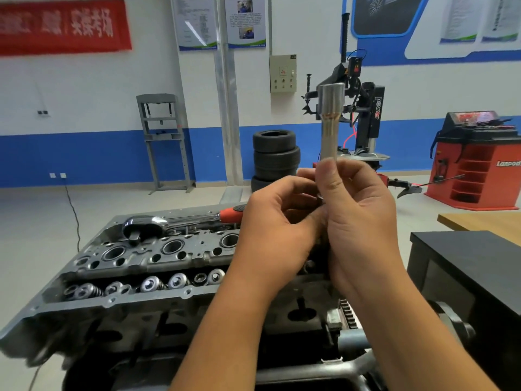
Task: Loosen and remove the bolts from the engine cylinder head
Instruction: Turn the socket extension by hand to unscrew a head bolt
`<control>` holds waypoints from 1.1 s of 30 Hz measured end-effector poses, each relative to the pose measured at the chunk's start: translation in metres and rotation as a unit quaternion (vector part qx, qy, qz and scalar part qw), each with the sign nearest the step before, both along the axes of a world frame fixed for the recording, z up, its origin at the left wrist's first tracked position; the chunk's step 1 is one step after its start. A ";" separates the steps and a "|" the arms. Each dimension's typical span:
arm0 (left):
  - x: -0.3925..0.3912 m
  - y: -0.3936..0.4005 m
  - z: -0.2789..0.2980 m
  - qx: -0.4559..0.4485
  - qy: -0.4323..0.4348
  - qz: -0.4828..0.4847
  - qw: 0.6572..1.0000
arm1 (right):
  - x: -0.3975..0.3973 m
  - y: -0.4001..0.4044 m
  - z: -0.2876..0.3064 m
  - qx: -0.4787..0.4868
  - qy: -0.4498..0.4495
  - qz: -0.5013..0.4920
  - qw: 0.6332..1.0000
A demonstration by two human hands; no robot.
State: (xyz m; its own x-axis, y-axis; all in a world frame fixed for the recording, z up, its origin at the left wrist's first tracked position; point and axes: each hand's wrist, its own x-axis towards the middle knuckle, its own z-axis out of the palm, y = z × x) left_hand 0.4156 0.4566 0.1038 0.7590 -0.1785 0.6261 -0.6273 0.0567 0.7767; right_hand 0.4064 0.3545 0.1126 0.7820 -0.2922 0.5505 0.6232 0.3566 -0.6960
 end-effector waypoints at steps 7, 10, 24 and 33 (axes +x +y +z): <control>-0.006 -0.004 0.004 0.058 -0.032 -0.012 0.998 | 0.006 -0.002 -0.003 -0.019 0.003 -0.016 1.000; -0.005 -0.005 0.001 0.034 -0.037 0.034 0.998 | 0.003 -0.001 -0.003 -0.025 0.009 -0.007 1.000; -0.004 -0.006 -0.001 0.038 -0.030 0.051 0.998 | 0.003 -0.001 -0.002 -0.001 0.007 -0.014 1.000; -0.007 -0.006 0.003 0.068 -0.029 0.031 0.997 | 0.005 -0.001 -0.004 -0.021 0.014 -0.029 0.999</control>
